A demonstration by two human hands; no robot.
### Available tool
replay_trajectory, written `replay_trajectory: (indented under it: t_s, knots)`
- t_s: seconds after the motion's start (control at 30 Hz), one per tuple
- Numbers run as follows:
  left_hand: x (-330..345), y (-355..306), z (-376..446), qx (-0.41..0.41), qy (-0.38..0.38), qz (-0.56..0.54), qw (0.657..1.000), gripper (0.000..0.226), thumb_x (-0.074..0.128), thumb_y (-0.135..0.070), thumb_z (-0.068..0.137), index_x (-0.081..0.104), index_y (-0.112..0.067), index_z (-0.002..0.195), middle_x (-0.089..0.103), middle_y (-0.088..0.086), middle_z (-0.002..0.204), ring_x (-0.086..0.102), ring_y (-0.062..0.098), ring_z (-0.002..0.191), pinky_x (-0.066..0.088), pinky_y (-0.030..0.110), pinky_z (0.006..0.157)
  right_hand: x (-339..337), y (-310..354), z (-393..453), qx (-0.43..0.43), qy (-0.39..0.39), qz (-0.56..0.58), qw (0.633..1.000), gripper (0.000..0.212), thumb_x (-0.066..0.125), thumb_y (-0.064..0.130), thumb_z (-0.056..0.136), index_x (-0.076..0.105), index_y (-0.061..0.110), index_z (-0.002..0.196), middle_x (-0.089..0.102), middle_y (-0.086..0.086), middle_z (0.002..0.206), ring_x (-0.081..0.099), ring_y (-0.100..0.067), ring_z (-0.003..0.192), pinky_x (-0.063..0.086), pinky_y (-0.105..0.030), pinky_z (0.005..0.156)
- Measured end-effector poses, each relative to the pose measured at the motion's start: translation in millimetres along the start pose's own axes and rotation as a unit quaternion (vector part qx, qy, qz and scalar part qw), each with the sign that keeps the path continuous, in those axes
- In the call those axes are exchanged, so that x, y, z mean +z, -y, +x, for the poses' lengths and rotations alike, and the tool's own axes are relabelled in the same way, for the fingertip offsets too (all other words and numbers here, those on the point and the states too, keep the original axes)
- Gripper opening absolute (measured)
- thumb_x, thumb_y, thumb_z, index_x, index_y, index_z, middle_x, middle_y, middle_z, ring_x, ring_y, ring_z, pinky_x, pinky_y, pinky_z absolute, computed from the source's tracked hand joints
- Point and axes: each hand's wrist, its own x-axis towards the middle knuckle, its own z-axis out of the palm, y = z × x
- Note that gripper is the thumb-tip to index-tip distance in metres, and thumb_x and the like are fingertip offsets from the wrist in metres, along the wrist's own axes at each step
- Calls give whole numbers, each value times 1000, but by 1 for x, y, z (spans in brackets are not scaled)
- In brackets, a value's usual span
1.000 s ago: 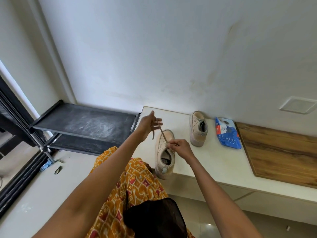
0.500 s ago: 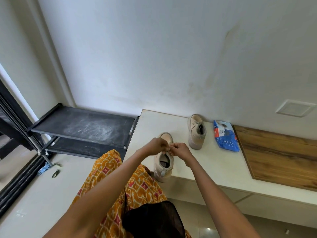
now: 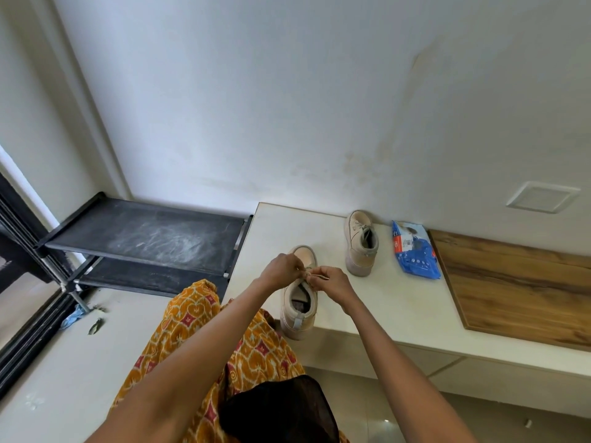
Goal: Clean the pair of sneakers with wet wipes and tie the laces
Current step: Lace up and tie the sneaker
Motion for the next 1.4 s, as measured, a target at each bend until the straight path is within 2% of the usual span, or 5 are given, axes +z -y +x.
replay_trajectory:
  t_s: [0.23,0.43,0.87,1.13,1.4]
  knots:
    - [-6,3,0,25,-18,88,996,24,61,-38,86,73,-20,96,64,-1,107,52,18,105,33,33,90,19,9,-5,-47,-107,-172,978,18,64,28,85,65,13,96,71,-3,94,66,-18,86,46,-24,69]
    - [-15,10,1,-85,68,-182,977,15,63,-17,85,72,-6,80,62,0,69,54,8,66,42,17,59,27,10,-8,-57,-156,-193,967,24,63,32,87,61,11,97,71,-4,94,66,-19,85,42,-21,66]
    - [-6,13,8,-61,59,-144,986,13,59,-11,89,71,-9,95,71,9,93,64,15,82,50,23,75,28,5,-9,-85,-152,-210,962,16,61,25,90,58,11,95,70,-4,93,66,-20,84,37,-19,62]
    - [7,14,-1,-215,-69,-424,877,20,43,-14,99,51,0,110,65,18,86,63,25,63,56,32,58,30,4,-9,-91,-153,-225,958,13,62,24,89,56,13,92,69,-2,90,65,-19,80,36,-18,58]
    - [3,14,-5,-146,-4,-334,931,40,63,-42,87,53,-11,110,69,9,94,67,17,76,55,26,63,34,7,-14,-117,-161,-265,943,12,60,24,91,55,13,93,67,-2,87,64,-18,77,29,-8,52]
